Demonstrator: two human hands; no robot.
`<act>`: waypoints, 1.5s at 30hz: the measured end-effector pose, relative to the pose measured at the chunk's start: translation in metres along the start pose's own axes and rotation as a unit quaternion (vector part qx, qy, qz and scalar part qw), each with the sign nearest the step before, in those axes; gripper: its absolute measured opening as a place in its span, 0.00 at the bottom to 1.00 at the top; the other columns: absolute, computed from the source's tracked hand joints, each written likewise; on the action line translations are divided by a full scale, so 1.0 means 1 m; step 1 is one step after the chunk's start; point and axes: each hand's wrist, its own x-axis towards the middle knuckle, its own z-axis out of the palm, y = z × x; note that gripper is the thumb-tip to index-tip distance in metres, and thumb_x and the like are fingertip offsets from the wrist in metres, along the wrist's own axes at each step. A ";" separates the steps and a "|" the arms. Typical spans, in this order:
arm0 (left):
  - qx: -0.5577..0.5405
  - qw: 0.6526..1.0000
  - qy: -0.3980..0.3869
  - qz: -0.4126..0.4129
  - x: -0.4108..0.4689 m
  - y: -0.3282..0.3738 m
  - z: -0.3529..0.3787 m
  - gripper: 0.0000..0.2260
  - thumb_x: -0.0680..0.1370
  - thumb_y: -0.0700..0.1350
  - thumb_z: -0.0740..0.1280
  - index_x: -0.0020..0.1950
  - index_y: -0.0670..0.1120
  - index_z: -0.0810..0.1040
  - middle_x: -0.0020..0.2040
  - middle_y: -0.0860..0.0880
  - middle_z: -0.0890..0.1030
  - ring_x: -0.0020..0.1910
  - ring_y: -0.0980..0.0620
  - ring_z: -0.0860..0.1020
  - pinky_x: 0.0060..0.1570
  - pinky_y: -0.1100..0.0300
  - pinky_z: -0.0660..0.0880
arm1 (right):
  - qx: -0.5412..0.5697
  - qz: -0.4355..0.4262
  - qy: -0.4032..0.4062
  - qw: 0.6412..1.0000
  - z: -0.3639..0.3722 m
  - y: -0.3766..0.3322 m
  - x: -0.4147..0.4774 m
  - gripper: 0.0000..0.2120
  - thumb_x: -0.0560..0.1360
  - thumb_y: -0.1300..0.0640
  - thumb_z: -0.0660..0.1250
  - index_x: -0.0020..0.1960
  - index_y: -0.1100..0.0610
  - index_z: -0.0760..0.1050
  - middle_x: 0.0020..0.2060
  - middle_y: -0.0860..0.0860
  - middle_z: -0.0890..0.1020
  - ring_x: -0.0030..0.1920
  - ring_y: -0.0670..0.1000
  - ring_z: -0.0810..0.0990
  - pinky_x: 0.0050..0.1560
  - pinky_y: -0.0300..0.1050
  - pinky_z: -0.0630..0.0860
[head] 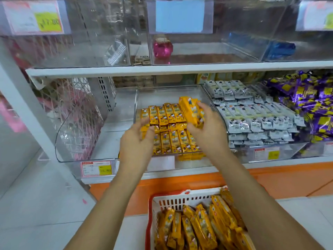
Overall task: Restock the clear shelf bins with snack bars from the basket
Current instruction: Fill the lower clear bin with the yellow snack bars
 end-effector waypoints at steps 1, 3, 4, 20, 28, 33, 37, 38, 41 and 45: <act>0.048 0.999 0.021 0.011 0.004 -0.007 -0.005 0.16 0.79 0.43 0.63 0.67 0.48 0.74 0.60 0.48 0.78 0.58 0.50 0.77 0.53 0.62 0.70 | -0.017 0.015 -0.003 1.000 0.010 0.000 0.020 0.32 0.73 0.53 0.68 0.74 0.51 0.62 0.60 0.57 0.73 0.58 0.57 0.74 0.55 0.49 0.72; 0.102 0.995 0.015 -0.006 0.013 -0.023 -0.009 0.19 0.78 0.44 0.63 0.69 0.46 0.71 0.64 0.46 0.76 0.61 0.45 0.75 0.56 0.57 0.70 | -0.052 0.049 -0.023 0.997 0.031 0.000 0.058 0.30 0.74 0.51 0.68 0.73 0.54 0.63 0.62 0.59 0.73 0.61 0.60 0.73 0.58 0.52 0.72; 0.120 0.992 -0.005 -0.028 0.015 -0.030 -0.009 0.20 0.78 0.46 0.63 0.69 0.44 0.70 0.64 0.44 0.75 0.61 0.44 0.74 0.56 0.55 0.71 | -0.077 0.065 -0.031 0.994 0.040 0.001 0.074 0.29 0.74 0.50 0.68 0.72 0.56 0.63 0.62 0.60 0.73 0.63 0.61 0.72 0.58 0.52 0.72; 0.149 0.984 -0.087 -0.034 0.015 -0.036 -0.014 0.09 0.80 0.46 0.62 0.58 0.46 0.75 0.45 0.51 0.77 0.42 0.52 0.72 0.29 0.69 0.62 | 0.127 0.218 -0.049 0.966 0.063 0.027 0.128 0.30 0.75 0.40 0.63 0.64 0.64 0.68 0.50 0.57 0.76 0.44 0.55 0.76 0.37 0.43 0.67; 0.108 0.993 -0.046 0.001 0.011 -0.031 -0.034 0.10 0.79 0.42 0.63 0.54 0.47 0.83 0.39 0.50 0.83 0.40 0.51 0.81 0.40 0.59 0.76 | -0.058 0.052 -0.246 0.966 0.034 -0.036 0.040 0.15 0.74 0.53 0.67 0.59 0.57 0.74 0.50 0.54 0.76 0.46 0.52 0.76 0.40 0.43 0.71; 0.093 0.994 -0.048 0.011 -0.001 -0.027 -0.038 0.11 0.78 0.38 0.63 0.57 0.46 0.81 0.43 0.47 0.84 0.41 0.49 0.80 0.48 0.54 0.77 | -0.139 0.085 -0.318 0.934 0.053 -0.053 0.014 0.05 0.74 0.57 0.65 0.45 0.60 0.73 0.34 0.52 0.73 0.36 0.52 0.73 0.29 0.39 0.64; 0.098 0.994 -0.045 0.021 -0.007 -0.024 -0.040 0.10 0.79 0.41 0.63 0.57 0.44 0.81 0.41 0.48 0.82 0.42 0.49 0.80 0.48 0.54 0.76 | -0.149 0.080 -0.271 0.947 0.079 -0.058 0.003 0.28 0.75 0.55 0.66 0.70 0.61 0.59 0.54 0.56 0.78 0.54 0.58 0.78 0.40 0.46 0.72; 0.099 0.994 -0.046 0.026 -0.008 -0.025 -0.040 0.11 0.79 0.41 0.63 0.58 0.45 0.81 0.43 0.46 0.83 0.45 0.48 0.81 0.49 0.54 0.76 | -0.154 0.076 -0.262 0.950 0.085 -0.061 0.001 0.31 0.75 0.54 0.67 0.72 0.60 0.57 0.55 0.57 0.78 0.55 0.58 0.78 0.41 0.47 0.72; 0.109 0.992 -0.051 0.035 -0.011 -0.027 -0.040 0.13 0.78 0.39 0.63 0.60 0.45 0.80 0.50 0.44 0.84 0.51 0.49 0.81 0.50 0.56 0.76 | -0.144 0.090 -0.248 0.954 0.098 -0.071 0.000 0.32 0.74 0.53 0.69 0.71 0.59 0.57 0.57 0.57 0.77 0.57 0.58 0.77 0.44 0.48 0.73; 0.113 0.990 -0.060 0.049 -0.013 -0.032 -0.041 0.14 0.78 0.40 0.63 0.63 0.46 0.78 0.52 0.46 0.84 0.53 0.50 0.81 0.48 0.60 0.75 | -0.130 0.105 -0.238 0.957 0.108 -0.077 0.000 0.35 0.73 0.54 0.71 0.71 0.60 0.55 0.59 0.57 0.77 0.59 0.58 0.77 0.48 0.48 0.73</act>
